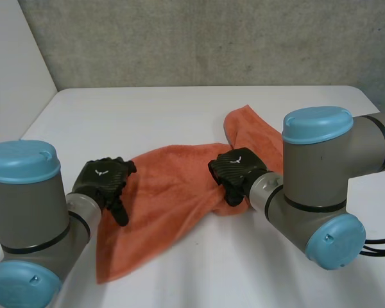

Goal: Fold the laundry

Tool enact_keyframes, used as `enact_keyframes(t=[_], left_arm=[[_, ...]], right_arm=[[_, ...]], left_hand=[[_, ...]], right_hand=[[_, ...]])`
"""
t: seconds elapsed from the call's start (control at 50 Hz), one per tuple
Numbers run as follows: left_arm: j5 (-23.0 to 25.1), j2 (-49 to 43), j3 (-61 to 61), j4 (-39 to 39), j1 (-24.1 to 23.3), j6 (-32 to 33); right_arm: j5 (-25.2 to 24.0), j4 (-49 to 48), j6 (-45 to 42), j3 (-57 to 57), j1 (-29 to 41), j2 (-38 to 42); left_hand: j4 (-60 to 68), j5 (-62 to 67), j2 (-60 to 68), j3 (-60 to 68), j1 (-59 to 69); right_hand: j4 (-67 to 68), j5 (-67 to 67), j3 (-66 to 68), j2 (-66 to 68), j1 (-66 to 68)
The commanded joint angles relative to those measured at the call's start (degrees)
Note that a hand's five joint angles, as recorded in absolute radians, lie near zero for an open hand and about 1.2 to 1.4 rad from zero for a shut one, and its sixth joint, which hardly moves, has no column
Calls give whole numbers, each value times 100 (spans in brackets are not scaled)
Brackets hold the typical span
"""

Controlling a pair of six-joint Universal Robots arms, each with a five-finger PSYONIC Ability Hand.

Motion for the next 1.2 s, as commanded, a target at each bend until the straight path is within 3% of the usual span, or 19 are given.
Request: enact_keyframes(t=[0.02, 0.22, 0.38, 0.56, 1.2], left_arm=[[-38, -10, -123, -44, 28, 44], [-12, 411, -484, -44, -103, 9], [-65, 808, -712, -106, -718, -518], [-240, 746, -1187, -44, -1052, -545], [-610, -185, -1407, 984, -1070, -527]], right_arm=[[14, -18, -11, -12, -20, -26], [23, -185, 68, -55, -12, 44], [110, -282, 200, -126, -3, 71], [111, -282, 200, -91, -12, 80], [111, -291, 191, 15, 50, 80]], left_hand=[[258, 310, 256, 234, 182], [258, 310, 256, 234, 182], [460, 512, 458, 435, 384], [275, 328, 274, 251, 200], [308, 361, 306, 284, 233]], right_hand=[[1168, 1325, 1219, 1256, 2377], [1168, 1325, 1219, 1256, 2377], [1168, 1325, 1219, 1256, 2377], [1168, 1325, 1219, 1256, 2377], [1168, 1325, 1219, 1256, 2377]])
